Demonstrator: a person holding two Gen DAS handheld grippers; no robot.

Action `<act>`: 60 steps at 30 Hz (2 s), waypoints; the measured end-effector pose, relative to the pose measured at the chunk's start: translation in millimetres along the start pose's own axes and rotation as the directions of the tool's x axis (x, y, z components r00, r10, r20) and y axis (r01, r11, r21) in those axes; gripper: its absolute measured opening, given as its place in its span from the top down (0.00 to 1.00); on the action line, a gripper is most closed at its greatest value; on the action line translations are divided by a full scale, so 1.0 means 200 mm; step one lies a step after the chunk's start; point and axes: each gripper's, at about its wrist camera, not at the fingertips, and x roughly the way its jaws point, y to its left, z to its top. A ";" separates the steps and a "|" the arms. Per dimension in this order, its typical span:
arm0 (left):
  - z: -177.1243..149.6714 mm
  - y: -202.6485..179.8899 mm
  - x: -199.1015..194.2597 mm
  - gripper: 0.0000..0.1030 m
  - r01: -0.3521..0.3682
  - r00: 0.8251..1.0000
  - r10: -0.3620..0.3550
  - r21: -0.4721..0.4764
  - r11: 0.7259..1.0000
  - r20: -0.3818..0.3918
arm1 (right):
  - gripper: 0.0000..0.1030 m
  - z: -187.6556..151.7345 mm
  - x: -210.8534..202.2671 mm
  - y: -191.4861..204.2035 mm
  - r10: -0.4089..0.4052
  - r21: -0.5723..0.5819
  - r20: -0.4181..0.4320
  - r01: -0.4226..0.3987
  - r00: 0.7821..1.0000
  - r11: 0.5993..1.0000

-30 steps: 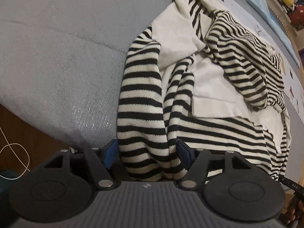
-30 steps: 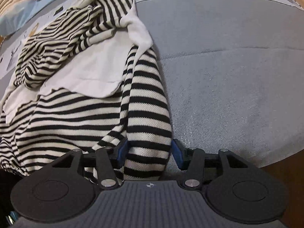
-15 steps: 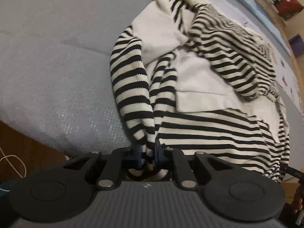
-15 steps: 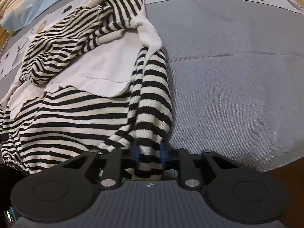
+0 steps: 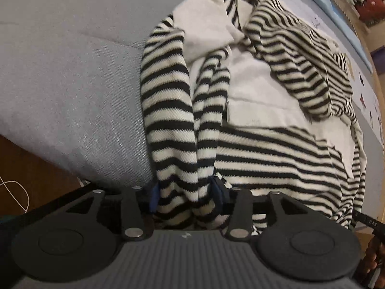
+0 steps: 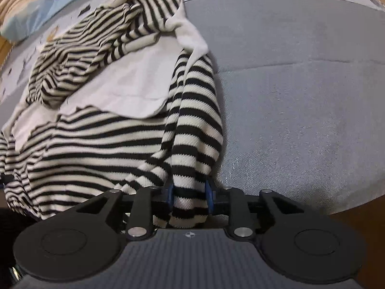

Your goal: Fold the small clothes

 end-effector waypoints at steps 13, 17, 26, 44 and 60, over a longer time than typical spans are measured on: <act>-0.06 -0.09 -0.05 0.87 0.001 0.996 -0.010 0.106 0.994 0.084 | 0.89 0.01 -0.02 0.01 0.008 -0.007 0.053 -0.008 0.999 1.000; -0.07 -0.13 -0.15 0.88 0.016 0.989 -0.039 0.159 0.987 0.142 | 0.92 0.02 -0.11 0.01 0.075 0.001 0.133 -0.076 0.988 0.997; -0.07 -0.16 -0.50 0.89 0.117 0.952 -0.174 0.226 0.967 0.252 | 0.93 0.06 -0.41 -0.10 0.233 0.073 0.359 -0.276 0.904 0.958; -0.15 -0.03 -0.91 0.90 0.304 0.898 -0.360 0.238 0.923 0.251 | 0.94 -0.23 -0.92 -0.24 0.369 0.059 0.564 -0.481 0.739 0.875; 0.73 0.04 -0.16 0.88 0.241 0.950 -0.217 -0.082 0.967 0.224 | 0.94 0.69 -0.17 -0.13 0.221 0.232 0.414 -0.337 0.883 0.912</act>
